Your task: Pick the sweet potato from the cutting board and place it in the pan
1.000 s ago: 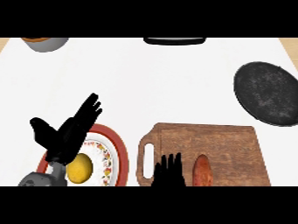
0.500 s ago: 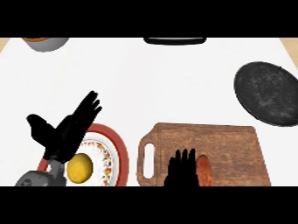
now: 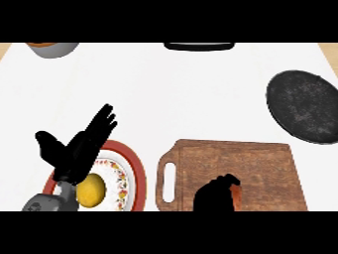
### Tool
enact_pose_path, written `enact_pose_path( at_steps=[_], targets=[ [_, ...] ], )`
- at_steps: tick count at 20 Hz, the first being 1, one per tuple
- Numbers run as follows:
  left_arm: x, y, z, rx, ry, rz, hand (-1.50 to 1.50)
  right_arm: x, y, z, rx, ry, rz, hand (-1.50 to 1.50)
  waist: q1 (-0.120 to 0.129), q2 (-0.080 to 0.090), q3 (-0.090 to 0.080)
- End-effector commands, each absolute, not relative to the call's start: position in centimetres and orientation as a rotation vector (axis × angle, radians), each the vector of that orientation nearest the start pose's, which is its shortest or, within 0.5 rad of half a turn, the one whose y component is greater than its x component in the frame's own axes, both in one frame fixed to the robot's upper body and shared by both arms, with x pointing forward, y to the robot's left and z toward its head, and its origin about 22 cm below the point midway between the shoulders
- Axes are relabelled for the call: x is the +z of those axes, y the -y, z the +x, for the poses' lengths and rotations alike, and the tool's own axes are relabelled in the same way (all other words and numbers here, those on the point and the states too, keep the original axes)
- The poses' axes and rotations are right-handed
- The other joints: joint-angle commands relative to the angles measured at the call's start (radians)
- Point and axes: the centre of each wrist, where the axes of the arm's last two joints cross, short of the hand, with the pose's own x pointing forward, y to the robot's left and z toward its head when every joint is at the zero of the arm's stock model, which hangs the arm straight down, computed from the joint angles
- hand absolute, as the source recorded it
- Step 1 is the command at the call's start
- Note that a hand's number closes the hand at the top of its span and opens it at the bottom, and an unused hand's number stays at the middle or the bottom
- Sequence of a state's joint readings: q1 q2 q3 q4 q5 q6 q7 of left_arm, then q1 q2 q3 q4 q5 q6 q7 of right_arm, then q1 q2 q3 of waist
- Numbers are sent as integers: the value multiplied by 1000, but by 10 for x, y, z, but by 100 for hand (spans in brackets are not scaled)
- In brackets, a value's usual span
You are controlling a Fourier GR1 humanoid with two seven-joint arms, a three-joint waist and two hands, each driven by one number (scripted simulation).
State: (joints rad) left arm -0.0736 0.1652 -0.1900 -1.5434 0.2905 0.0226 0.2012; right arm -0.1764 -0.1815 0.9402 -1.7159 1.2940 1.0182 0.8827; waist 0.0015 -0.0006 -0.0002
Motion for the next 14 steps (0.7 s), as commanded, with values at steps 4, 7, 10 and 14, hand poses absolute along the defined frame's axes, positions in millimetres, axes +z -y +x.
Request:
enact_pose_path(
  at_steps=[4, 7, 10, 14],
  targets=[
    [24, -226, 249, -102, 1350, -235, 0, 21, 83, 176, 2163, 544, -1213, 150, 4, 0, 1],
    [18, -217, 266, -81, 1378, -229, 0, 4, 107, 183, 2185, 525, -1240, 150, 0, 2, 0],
    [17, -221, 260, -92, 1350, -235, 0, 18, 92, 193, 2188, 629, -1313, 150, 2, 1, 0],
    [17, -218, 247, -65, 1365, -223, 0, 41, 103, 185, 1707, 895, -1078, 150, -28, -5, 4]
  ],
)
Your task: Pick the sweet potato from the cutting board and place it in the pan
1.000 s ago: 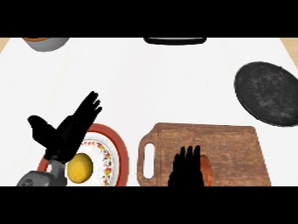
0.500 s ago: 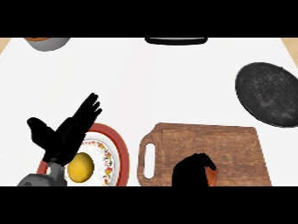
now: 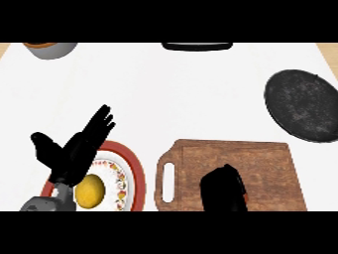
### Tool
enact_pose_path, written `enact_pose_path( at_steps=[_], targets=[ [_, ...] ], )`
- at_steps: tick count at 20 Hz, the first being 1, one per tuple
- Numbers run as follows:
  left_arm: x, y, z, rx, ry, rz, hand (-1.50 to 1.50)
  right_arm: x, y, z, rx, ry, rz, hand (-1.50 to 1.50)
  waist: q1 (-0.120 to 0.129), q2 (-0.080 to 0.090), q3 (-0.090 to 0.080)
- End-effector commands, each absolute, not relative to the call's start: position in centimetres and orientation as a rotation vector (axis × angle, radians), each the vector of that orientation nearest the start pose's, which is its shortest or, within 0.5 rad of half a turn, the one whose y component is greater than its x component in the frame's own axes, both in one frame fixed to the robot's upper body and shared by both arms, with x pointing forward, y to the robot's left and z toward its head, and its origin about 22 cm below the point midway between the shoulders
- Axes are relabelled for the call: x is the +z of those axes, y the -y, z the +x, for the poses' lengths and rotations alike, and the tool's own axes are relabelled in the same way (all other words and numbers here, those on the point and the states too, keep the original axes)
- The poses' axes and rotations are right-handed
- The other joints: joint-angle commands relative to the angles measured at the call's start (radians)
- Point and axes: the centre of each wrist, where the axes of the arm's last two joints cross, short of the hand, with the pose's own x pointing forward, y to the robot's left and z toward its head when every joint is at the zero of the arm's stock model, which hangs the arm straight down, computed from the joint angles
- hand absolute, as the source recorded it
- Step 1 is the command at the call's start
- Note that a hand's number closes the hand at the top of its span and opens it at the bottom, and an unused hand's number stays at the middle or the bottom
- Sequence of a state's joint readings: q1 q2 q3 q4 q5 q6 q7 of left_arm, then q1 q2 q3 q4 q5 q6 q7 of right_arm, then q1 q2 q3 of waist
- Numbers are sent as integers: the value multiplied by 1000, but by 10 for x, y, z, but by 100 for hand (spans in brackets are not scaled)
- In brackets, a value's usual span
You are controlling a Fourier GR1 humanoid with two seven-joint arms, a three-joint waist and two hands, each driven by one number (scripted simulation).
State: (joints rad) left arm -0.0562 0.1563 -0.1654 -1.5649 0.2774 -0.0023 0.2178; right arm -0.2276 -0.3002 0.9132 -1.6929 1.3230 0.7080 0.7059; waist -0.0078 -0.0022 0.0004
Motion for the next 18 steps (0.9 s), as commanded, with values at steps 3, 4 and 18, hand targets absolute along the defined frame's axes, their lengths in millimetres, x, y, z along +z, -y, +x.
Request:
enact_pose_path(
  at_steps=[3, 4, 18],
  targets=[
    [15, -231, 250, -54, 1360, -197, 0, 61, 121, 190, 1412, 1063, -1021, 150, -34, -1, 4],
    [11, -228, 254, -46, 1352, -196, 0, 66, 116, 183, 1346, 1130, -1022, 150, -37, -1, 3],
    [18, -225, 258, -69, 1351, -211, 0, 124, 180, 158, 568, 1627, -916, 150, -7, 4, 2]
  ],
)
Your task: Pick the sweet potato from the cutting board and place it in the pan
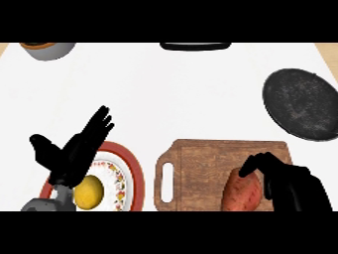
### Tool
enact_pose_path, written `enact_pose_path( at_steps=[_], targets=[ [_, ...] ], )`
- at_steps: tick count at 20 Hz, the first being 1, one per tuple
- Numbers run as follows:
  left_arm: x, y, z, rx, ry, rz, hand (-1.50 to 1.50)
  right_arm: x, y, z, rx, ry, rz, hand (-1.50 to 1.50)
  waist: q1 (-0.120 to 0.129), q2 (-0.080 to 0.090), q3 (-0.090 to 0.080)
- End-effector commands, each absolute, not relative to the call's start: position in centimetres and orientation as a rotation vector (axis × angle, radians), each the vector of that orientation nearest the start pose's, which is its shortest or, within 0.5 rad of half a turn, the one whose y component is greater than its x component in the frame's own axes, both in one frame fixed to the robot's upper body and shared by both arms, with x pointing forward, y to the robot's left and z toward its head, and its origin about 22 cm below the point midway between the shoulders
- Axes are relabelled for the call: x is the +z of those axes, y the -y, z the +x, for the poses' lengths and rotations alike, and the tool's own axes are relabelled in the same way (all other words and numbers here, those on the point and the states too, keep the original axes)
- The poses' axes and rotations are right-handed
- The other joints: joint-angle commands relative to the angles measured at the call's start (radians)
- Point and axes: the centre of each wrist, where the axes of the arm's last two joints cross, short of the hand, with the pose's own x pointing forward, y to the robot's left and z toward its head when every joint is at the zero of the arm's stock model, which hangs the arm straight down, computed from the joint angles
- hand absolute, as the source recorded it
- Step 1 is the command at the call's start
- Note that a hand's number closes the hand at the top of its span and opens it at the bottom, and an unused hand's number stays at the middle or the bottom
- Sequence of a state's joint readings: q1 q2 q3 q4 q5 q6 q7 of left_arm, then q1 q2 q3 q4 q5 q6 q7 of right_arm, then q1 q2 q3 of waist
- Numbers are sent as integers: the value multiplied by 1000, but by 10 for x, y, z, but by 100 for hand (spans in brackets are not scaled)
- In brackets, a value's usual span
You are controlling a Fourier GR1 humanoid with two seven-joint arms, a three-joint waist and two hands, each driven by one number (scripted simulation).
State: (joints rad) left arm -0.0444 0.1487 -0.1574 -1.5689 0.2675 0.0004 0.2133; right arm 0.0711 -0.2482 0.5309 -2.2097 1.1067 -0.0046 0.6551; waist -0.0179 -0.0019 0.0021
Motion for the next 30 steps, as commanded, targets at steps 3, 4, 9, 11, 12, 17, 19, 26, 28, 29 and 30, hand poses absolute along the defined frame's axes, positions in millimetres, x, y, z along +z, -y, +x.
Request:
enact_pose_path(
  at_steps=[3, 4, 9, 11, 12, 17, 19, 26, 28, 29, 30],
  targets=[
    [13, -220, 243, -89, 1365, -224, 0, 100, 208, 168, 508, 1597, -885, 150, 15, 3, 0],
    [12, -226, 254, -74, 1370, -217, 0, 102, 212, 175, 476, 1617, -867, 150, 14, 4, -1],
    [8, -218, 247, -81, 1370, -210, 0, 81, 255, 221, 544, 1567, -987, 150, 22, 3, -2],
    [1, -216, 244, -102, 1351, -244, 0, 77, 266, 249, 570, 1572, -1040, 150, 29, 5, -2],
    [10, -221, 245, -90, 1366, -223, 0, 52, 270, 246, 567, 1563, -1064, 150, 27, 4, -1],
    [10, -209, 252, -86, 1358, -237, 0, 42, 311, 277, 485, 1601, -1152, 150, 24, 5, -1],
    [5, -211, 243, -89, 1358, -226, 0, 32, 319, 291, 460, 1574, -1245, 150, 31, 5, -1],
    [27, -225, 256, -110, 1372, -242, 0, 21, 351, 345, 256, 1586, -1305, 150, 41, 9, 0],
    [22, -207, 264, -128, 1376, -246, 0, 34, 376, 360, 252, 1570, -1313, 150, 51, 15, 1],
    [18, -201, 256, -118, 1373, -259, 0, 37, 384, 364, 266, 1574, -1308, 150, 53, 14, 1],
    [14, -218, 254, -109, 1363, -252, 0, 2, 375, 354, 272, 1569, -1319, 150, 57, 16, 1]
  ],
)
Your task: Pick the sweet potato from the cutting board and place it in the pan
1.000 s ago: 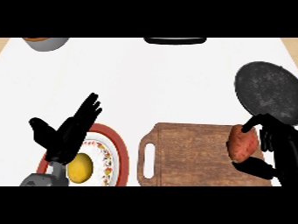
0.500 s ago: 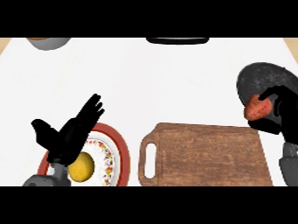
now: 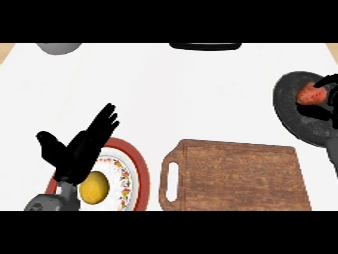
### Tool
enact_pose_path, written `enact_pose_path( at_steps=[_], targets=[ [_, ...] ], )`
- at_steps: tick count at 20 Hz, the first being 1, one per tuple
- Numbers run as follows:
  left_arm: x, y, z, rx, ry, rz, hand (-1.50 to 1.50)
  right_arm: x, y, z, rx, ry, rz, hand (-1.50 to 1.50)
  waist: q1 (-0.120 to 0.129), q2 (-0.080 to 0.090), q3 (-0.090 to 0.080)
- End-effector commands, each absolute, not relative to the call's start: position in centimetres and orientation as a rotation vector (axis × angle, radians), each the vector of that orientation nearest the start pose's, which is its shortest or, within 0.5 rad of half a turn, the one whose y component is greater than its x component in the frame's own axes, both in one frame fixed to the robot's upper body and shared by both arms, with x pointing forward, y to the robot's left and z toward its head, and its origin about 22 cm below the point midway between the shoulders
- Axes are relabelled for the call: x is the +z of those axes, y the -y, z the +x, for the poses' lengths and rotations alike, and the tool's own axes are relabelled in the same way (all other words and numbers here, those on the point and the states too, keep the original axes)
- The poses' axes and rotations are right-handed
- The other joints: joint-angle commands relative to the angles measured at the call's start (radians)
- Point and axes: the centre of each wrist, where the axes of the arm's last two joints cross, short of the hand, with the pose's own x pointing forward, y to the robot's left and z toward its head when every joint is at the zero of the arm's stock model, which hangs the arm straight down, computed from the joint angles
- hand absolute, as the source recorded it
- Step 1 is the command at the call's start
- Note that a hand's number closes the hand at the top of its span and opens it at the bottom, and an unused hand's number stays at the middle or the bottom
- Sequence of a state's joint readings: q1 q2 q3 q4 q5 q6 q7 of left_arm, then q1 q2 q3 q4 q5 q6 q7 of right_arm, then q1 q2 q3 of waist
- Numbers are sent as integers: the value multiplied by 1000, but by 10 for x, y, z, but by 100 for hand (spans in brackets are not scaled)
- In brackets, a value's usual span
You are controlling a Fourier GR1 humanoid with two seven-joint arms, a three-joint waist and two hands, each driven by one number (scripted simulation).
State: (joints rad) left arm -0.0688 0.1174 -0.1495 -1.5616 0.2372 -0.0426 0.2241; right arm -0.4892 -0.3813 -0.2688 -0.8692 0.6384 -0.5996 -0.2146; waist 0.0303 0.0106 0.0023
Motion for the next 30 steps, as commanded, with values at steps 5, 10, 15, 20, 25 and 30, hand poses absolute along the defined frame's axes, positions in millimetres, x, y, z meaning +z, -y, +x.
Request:
enact_pose_path(
  at_steps=[5, 10, 15, 20, 25, 30],
  targets=[
    [31, -226, 265, -134, 1379, -248, 0, 44, 417, 371, 252, 1578, -1330, 150, 23, 8, 2],
    [24, -201, 257, -157, 1384, -275, 0, 11, 427, 353, 430, 1215, -1273, -150, 45, 16, 2],
    [12, -194, 260, -127, 1380, -284, 0, 4, 419, 356, 355, 1291, -1149, -150, 42, 25, 5],
    [19, -200, 266, -122, 1367, -271, 0, 26, 414, 372, 123, 1579, -966, -150, 24, 20, 7],
    [26, -217, 265, -130, 1388, -266, 0, 8, 440, 345, -65, 1592, -818, -150, 18, 14, 5],
    [9, -204, 248, -135, 1369, -269, 0, 21, 481, 322, -83, 1581, -656, -150, 24, 14, 5]
  ],
)
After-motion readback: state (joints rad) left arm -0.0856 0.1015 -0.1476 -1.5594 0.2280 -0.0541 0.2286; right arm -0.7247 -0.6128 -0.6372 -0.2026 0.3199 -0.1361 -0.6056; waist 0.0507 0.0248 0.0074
